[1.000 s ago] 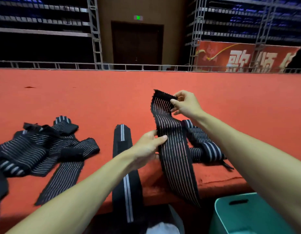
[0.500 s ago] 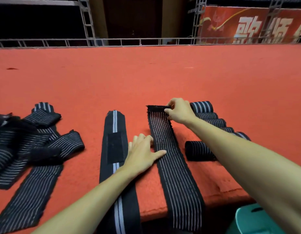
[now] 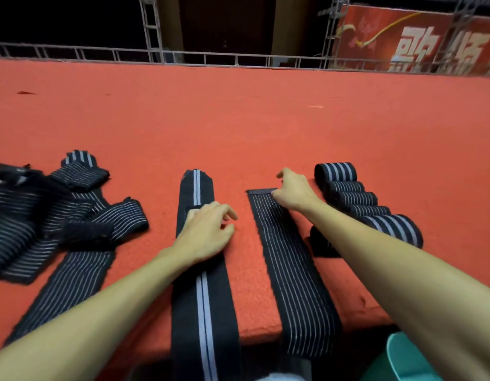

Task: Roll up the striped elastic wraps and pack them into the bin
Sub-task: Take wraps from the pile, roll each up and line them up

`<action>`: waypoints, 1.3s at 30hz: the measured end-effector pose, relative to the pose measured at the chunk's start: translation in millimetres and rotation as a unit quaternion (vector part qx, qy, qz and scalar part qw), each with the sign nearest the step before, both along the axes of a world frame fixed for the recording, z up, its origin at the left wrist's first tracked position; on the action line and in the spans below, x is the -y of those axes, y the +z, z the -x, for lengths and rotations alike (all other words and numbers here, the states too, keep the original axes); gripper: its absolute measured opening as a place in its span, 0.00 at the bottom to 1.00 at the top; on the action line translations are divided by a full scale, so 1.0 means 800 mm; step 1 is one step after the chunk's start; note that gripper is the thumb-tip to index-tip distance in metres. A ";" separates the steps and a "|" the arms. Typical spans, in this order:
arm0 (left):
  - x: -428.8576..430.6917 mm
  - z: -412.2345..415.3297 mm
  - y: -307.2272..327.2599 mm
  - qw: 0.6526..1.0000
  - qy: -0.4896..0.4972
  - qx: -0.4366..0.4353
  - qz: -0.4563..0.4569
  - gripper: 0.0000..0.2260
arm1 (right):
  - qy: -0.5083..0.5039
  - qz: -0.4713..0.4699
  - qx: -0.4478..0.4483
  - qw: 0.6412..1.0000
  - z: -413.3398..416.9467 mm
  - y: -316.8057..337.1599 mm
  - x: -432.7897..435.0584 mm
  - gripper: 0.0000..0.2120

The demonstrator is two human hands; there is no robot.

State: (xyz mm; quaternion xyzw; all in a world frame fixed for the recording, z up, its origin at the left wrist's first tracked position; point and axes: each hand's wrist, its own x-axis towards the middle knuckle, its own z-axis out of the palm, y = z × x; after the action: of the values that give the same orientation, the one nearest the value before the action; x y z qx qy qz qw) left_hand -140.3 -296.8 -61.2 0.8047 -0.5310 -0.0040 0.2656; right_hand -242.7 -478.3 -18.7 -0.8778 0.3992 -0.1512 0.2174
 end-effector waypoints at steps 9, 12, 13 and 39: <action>-0.153 -0.060 0.014 0.998 0.027 -0.007 0.049 0.11 | 0.165 0.026 -0.008 0.986 -0.030 0.019 -0.128 0.14; -0.202 -0.081 0.010 0.994 0.058 0.011 0.091 0.11 | 0.232 0.024 -0.006 0.973 -0.057 0.018 -0.174 0.12; -0.216 -0.087 0.009 0.991 0.071 0.026 0.112 0.11 | 0.252 0.023 -0.005 0.968 -0.066 0.017 -0.188 0.11; -0.246 -0.111 0.000 0.852 0.207 -0.310 0.367 0.14 | 0.354 -0.126 0.154 0.914 -0.139 -0.017 -0.262 0.12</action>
State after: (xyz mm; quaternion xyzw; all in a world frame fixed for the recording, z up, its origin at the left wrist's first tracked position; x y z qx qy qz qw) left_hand -51.4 -99.9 -61.6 0.6967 -0.2049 -0.0033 0.6874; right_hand -131.4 -269.0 -31.9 -0.8927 0.0392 -0.1463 0.4244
